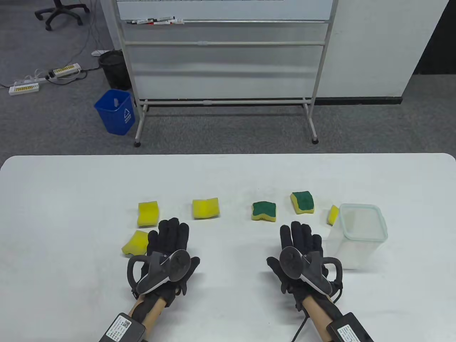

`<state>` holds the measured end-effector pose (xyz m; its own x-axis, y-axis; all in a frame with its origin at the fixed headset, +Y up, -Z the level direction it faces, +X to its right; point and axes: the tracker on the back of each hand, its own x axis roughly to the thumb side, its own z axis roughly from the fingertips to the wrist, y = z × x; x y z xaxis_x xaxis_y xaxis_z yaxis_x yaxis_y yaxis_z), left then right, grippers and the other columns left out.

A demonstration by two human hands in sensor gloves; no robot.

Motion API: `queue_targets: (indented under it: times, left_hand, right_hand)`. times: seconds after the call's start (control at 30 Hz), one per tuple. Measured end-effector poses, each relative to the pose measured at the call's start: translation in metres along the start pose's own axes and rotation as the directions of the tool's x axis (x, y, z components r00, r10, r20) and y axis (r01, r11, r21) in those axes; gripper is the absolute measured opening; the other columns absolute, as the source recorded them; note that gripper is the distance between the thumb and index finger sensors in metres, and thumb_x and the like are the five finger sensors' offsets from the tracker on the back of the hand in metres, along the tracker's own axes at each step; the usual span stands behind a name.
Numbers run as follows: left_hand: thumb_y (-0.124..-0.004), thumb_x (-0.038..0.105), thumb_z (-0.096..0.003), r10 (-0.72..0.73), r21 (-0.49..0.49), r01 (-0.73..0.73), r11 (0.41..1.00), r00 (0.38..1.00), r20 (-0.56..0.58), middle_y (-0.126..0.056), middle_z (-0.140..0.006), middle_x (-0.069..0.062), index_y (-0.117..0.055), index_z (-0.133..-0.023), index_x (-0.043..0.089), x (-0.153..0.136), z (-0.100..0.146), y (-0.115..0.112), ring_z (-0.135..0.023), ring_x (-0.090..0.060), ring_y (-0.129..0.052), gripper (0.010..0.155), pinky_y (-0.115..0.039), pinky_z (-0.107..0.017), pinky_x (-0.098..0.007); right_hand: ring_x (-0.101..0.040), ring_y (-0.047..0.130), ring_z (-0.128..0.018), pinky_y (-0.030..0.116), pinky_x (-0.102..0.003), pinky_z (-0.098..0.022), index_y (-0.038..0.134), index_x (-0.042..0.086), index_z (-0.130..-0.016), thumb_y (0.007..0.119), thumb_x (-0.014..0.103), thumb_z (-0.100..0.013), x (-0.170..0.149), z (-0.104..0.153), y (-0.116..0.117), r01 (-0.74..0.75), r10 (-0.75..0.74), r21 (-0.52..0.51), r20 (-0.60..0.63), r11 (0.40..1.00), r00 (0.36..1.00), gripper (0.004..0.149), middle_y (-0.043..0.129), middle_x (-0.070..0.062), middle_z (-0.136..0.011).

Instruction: Squeeze sponges into plastic airtight container

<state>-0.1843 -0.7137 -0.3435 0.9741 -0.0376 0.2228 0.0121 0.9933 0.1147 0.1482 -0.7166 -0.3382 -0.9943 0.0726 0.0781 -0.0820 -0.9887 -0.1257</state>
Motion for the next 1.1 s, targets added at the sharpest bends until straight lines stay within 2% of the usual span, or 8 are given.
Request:
queue_targets:
  times: [0.63, 0.77, 0.83, 0.93, 1.0, 1.1]
  left_hand:
    - [-0.063, 0.065, -0.0454, -0.003, 0.001, 0.003, 1.0, 1.0, -0.007, -0.015, -0.119, -0.013, -0.018, -0.109, 0.019, -0.004, -0.001, 0.003, -0.11, -0.038, -0.019, 0.09, -0.026, -0.075, -0.059]
    - [-0.063, 0.065, -0.0455, -0.001, 0.006, 0.001, 1.0, 1.0, -0.019, -0.015, -0.119, -0.013, -0.019, -0.109, 0.02, -0.006, -0.001, 0.006, -0.11, -0.038, -0.019, 0.09, -0.026, -0.075, -0.059]
    - [-0.064, 0.064, -0.0454, 0.005, 0.015, -0.005, 1.0, 1.0, -0.024, -0.015, -0.119, -0.013, -0.02, -0.109, 0.02, -0.007, 0.0, 0.008, -0.11, -0.038, -0.02, 0.089, -0.026, -0.075, -0.059]
    - [-0.064, 0.064, -0.0455, 0.009, 0.008, -0.009, 1.0, 1.0, -0.026, -0.016, -0.119, -0.013, -0.021, -0.109, 0.02, -0.007, -0.001, 0.006, -0.11, -0.038, -0.02, 0.089, -0.026, -0.075, -0.059]
    - [-0.064, 0.064, -0.0455, 0.002, -0.003, -0.002, 1.0, 1.0, -0.025, -0.016, -0.119, -0.013, -0.021, -0.109, 0.02, -0.007, -0.001, 0.005, -0.11, -0.038, -0.02, 0.089, -0.027, -0.075, -0.06]
    - [-0.064, 0.064, -0.0456, -0.002, -0.01, 0.002, 1.0, 1.0, -0.027, -0.016, -0.119, -0.013, -0.021, -0.109, 0.02, -0.007, -0.002, 0.004, -0.11, -0.038, -0.02, 0.088, -0.027, -0.075, -0.06]
  right_hand:
    - [-0.039, 0.037, -0.112, 0.034, -0.056, -0.077, 0.036, 0.024, -0.111, 0.071, 0.069, -0.041, 0.005, 0.003, -0.014, 0.062, -0.062, 0.007, 0.006, 0.998, 0.998, 0.091, 0.033, -0.011, -0.12]
    - [-0.038, 0.044, -0.112, 0.039, -0.054, -0.077, 0.042, 0.022, -0.111, 0.074, 0.067, -0.041, 0.013, 0.013, -0.051, 0.128, -0.12, -0.147, 0.062, 0.981, 0.991, 0.089, 0.04, -0.011, -0.119]
    - [-0.037, 0.053, -0.11, 0.045, -0.052, -0.078, 0.048, 0.022, -0.11, 0.076, 0.065, -0.041, 0.014, 0.021, -0.084, 0.174, -0.155, -0.297, 0.087, 0.939, 0.984, 0.087, 0.047, -0.009, -0.118]
    - [-0.036, 0.06, -0.108, 0.05, -0.052, -0.077, 0.053, 0.022, -0.11, 0.078, 0.064, -0.041, 0.006, 0.024, -0.12, 0.229, -0.205, -0.417, 0.101, 0.88, 0.973, 0.084, 0.053, -0.01, -0.117]
    - [-0.036, 0.06, -0.108, 0.05, -0.052, -0.077, 0.059, 0.023, -0.109, 0.078, 0.063, -0.041, -0.005, 0.022, -0.14, 0.193, -0.19, -0.468, 0.054, 0.862, 0.98, 0.082, 0.054, -0.009, -0.117]
    - [-0.039, 0.053, -0.111, 0.045, -0.055, -0.078, 0.058, 0.024, -0.111, 0.079, 0.065, -0.042, -0.029, 0.015, -0.159, 0.143, -0.202, -0.448, -0.085, 0.882, 0.976, 0.083, 0.049, -0.011, -0.12]
